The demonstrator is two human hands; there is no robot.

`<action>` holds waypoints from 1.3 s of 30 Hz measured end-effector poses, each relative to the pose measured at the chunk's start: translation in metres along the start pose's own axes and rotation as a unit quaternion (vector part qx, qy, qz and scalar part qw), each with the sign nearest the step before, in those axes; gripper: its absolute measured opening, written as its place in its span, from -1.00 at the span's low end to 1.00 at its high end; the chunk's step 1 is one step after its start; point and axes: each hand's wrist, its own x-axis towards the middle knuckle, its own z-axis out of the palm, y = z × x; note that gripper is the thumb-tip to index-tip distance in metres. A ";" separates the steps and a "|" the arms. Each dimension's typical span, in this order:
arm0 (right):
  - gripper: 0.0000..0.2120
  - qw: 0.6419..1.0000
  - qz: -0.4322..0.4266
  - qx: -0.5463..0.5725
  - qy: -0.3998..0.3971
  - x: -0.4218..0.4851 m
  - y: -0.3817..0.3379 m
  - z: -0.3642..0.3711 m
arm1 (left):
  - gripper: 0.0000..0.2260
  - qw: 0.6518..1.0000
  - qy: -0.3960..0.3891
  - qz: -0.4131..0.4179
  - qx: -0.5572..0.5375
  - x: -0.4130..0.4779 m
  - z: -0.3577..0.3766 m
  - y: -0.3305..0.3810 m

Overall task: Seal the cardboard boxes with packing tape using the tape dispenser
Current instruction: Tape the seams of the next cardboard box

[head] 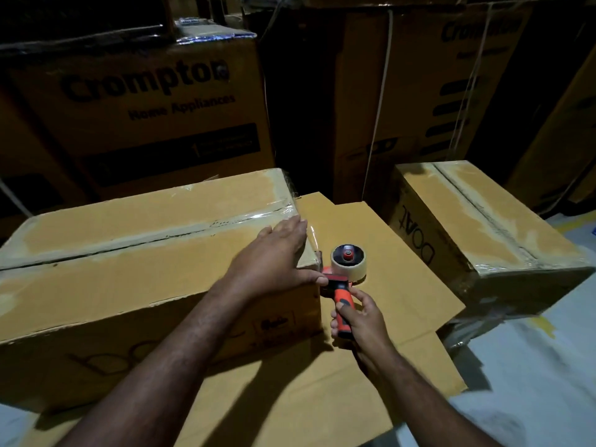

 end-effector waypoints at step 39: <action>-0.44 0.902 -0.233 -0.359 0.053 -0.031 -0.078 0.111 | -0.26 0.942 0.003 -0.050 -0.331 0.023 -0.027 -0.044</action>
